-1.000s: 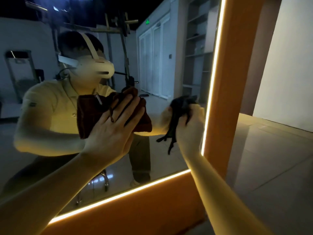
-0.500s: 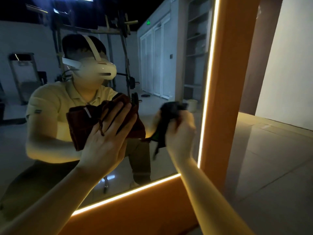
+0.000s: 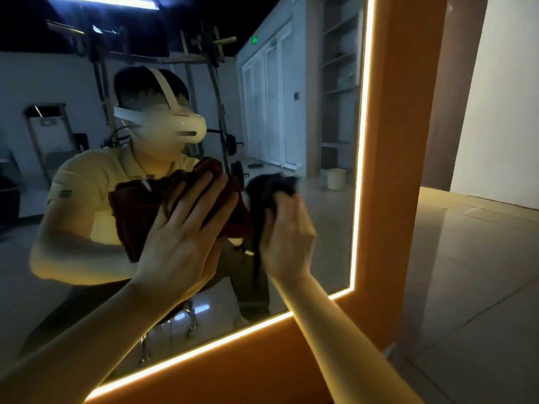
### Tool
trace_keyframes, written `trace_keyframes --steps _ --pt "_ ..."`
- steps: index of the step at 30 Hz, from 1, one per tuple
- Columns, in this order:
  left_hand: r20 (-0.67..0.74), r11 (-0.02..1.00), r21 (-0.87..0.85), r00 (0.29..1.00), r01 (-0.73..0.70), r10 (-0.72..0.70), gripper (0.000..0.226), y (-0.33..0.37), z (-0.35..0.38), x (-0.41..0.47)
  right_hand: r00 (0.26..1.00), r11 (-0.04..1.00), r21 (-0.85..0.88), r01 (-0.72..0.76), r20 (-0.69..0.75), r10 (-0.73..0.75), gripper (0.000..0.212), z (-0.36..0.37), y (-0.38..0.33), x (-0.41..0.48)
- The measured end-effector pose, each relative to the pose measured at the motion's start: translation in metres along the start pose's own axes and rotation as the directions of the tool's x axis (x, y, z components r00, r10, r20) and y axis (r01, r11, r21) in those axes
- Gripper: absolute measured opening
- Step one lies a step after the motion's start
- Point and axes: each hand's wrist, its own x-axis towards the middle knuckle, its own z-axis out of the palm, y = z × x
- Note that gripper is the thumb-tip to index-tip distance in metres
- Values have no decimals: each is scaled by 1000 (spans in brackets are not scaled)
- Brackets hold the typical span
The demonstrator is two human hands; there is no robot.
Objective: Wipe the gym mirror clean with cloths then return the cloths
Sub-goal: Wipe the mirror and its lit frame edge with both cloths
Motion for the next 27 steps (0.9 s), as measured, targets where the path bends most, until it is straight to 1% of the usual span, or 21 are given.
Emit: trace_keyframes --steps 2,3,5,7,8,9,11,12,13,14,16,17,18,20,21,22,23,24,25,26,27 --pt "-24 997 69 999 -47 49 57 -9 4 12 966 976 -13 216 151 -211 29 7 -9 -6" --pt "-40 993 101 998 -54 58 57 -14 4 17 960 971 -1 241 146 -238 30 5 -9 -2" --pt "-52 988 128 995 -82 89 57 -23 6 25 979 977 -63 202 33 -200 34 2 14 26" --pt "-33 986 140 994 -95 101 58 -25 7 26 992 981 -168 98 -66 -110 45 -4 35 52" --pt "-29 985 145 994 -97 103 58 -25 7 24 994 981 -181 70 -70 -84 49 -3 37 56" --pt "-29 985 146 994 -96 101 58 -24 6 24 993 982 -163 100 -38 -108 52 1 33 54" --pt "-39 984 150 994 -96 102 57 -24 8 23 971 975 -1 220 92 -219 64 13 11 37" --pt "-44 983 154 993 -102 110 56 -25 8 23 953 963 75 257 148 -266 68 21 -1 23" --pt "-46 982 157 992 -108 116 56 -26 8 22 938 954 110 278 184 -295 69 27 -10 8" --pt "-48 980 163 991 -113 122 56 -27 8 20 931 951 104 293 194 -308 66 30 -12 -3" --pt "-41 977 175 991 -121 130 57 -28 8 19 930 953 56 297 209 -302 63 26 7 -10" --pt "-30 976 175 991 -126 133 57 -28 8 19 940 962 11 273 210 -269 63 18 22 -11" --pt "-21 977 172 991 -128 134 58 -28 8 19 960 977 -38 212 196 -201 64 10 38 -12" --pt "-13 980 158 992 -123 127 60 -26 7 20 990 997 -72 -11 140 21 65 -4 61 -16" --pt "-11 981 148 992 -124 126 60 -24 6 20 983 988 -66 -138 114 145 66 -7 59 -20" --pt "-13 983 140 992 -122 125 60 -24 5 20 966 971 -57 -233 101 237 67 -6 48 -26" --pt "-13 983 137 992 -120 122 60 -24 5 21 957 965 -59 -255 128 261 67 -1 32 -34" --pt "-8 983 136 992 -122 124 61 -24 5 20 962 981 -59 -186 194 194 67 5 15 -46" --pt "-3 982 138 992 -127 129 61 -25 5 20 958 998 -46 -39 282 51 68 9 0 -60" --pt "-1 981 142 991 -133 134 61 -26 6 20 925 990 -23 136 360 -119 67 11 -10 -72" --pt "-1 980 146 990 -137 139 62 -27 6 20 878 962 2 274 408 -251 67 13 -10 -75"
